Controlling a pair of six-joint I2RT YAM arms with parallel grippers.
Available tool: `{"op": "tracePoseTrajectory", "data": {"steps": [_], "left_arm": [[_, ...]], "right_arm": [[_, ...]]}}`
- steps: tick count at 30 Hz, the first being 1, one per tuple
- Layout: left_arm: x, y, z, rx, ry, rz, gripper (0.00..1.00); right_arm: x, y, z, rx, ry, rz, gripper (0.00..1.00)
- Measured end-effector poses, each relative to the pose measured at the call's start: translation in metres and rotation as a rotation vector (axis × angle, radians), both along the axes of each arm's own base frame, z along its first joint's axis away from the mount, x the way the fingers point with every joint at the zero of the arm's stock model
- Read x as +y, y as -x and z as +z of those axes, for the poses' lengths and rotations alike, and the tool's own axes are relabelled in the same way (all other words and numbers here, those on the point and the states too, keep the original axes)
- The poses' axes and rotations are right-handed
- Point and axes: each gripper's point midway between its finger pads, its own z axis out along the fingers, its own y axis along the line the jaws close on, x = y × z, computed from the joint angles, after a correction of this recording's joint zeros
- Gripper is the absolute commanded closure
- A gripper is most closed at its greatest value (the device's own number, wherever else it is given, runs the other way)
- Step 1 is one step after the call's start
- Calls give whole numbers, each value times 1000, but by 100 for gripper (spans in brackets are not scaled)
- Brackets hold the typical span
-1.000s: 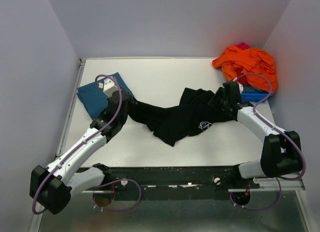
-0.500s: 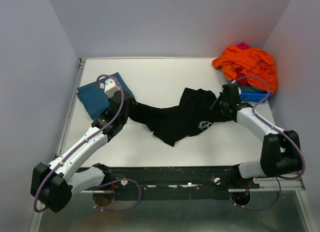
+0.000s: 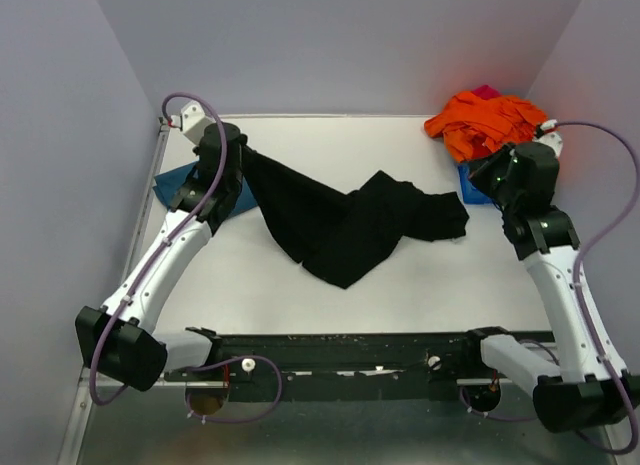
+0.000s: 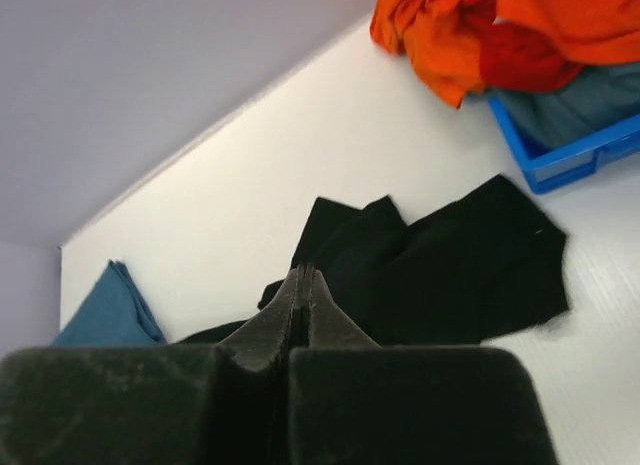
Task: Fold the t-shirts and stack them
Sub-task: Flatten out the tshirt
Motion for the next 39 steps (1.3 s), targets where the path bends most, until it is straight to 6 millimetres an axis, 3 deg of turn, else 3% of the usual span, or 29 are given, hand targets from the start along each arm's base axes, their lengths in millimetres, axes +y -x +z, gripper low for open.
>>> {"op": "tracePoseTrajectory", "data": {"steps": [2, 4, 5, 7, 9, 11, 14, 17, 21, 28, 32, 35, 39], "left_arm": [[10, 0, 25, -42, 13, 22, 100], [19, 5, 38, -65, 21, 40, 100], [26, 10, 43, -73, 24, 53, 100], [33, 18, 51, -88, 28, 65, 100], [37, 28, 56, -115, 46, 59, 100], [32, 36, 50, -121, 67, 23, 100], [20, 42, 27, -101, 92, -51, 100], [8, 46, -12, -15, 89, -117, 100], [6, 54, -34, 28, 82, -140, 100], [11, 74, -11, -52, 100, -148, 100], [11, 79, -10, -59, 105, -156, 100], [10, 82, -15, -39, 103, -168, 100], [11, 88, -19, -17, 94, -175, 100]], "right_arm": [[-13, 17, 28, -72, -2, -43, 99], [-22, 37, 42, -115, -6, -76, 99], [-25, 47, 46, -136, -9, -85, 96], [-26, 67, 34, -147, -16, -78, 80], [-18, 75, 9, -120, -27, -34, 47], [-2, 74, -41, -14, -35, 58, 22], [23, 70, -105, 149, -70, 194, 21], [42, 65, -139, 265, -96, 285, 22], [70, 35, -147, 327, -87, 377, 23], [126, -37, -133, 318, -13, 483, 24], [156, -83, -130, 308, 46, 508, 24], [170, -105, -143, 326, 97, 509, 24], [179, -114, -177, 404, 170, 503, 23]]}}
